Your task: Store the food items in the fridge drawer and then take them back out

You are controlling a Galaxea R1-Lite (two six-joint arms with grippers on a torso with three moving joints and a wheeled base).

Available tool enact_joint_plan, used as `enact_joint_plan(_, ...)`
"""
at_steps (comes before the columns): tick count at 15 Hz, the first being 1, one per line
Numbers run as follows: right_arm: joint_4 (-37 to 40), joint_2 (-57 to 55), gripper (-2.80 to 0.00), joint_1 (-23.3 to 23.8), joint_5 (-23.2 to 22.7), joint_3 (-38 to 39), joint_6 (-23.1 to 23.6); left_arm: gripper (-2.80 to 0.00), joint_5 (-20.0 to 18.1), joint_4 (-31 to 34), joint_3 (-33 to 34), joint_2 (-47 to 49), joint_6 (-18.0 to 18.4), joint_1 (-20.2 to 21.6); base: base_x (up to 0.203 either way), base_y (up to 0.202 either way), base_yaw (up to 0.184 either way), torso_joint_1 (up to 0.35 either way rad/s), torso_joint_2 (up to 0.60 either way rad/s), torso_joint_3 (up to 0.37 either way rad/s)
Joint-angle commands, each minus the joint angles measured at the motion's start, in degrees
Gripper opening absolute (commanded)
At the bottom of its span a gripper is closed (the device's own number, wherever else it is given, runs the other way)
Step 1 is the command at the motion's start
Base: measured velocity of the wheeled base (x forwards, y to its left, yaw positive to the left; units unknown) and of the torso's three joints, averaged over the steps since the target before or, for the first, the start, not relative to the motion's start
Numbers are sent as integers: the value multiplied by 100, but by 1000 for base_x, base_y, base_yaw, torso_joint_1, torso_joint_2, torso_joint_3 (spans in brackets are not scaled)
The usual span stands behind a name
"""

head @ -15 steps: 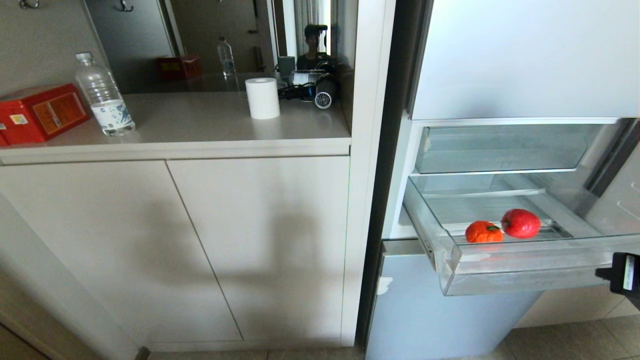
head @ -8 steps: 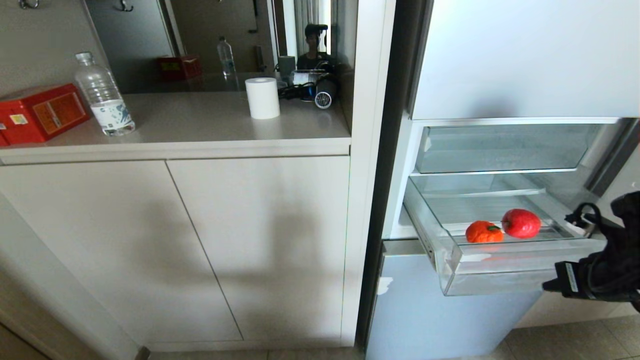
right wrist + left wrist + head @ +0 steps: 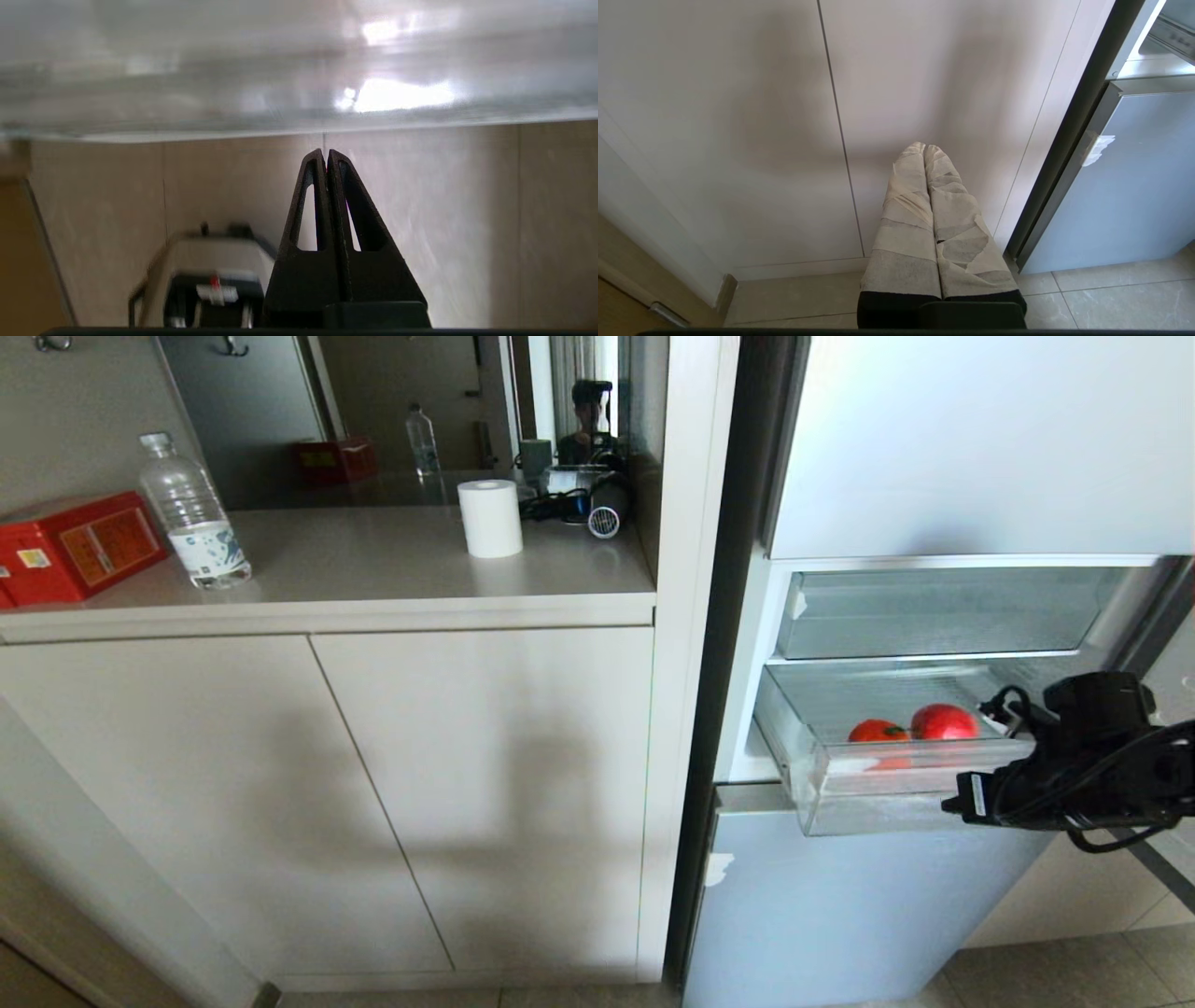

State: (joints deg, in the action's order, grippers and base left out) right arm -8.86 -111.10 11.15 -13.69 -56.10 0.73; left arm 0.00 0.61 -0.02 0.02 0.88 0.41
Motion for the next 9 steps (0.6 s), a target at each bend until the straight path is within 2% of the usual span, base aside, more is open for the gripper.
enact_joint_plan(1,-260,-425,-280,-27,-98,-301,-219,-280,0,1,2,6,0,3,0,0,0,0,0,0)
enact_joint_plan(4,-808,-867,-280,-84,-314,-869,-826,-280,0,1,-6,6,0,3,0,0,0,0,0,0)
enact_joint_plan(6,-1194,-1215,-280,-123,-348,-1135,-905,-280,0,1,1,6,0,3,0,0,0,0,0,0)
enact_joint_plan(9,-1328,-1663,-280,-295,-337,-1690,-1092,-280,0,1,2,6,0,3,0,0,0,0,0,0)
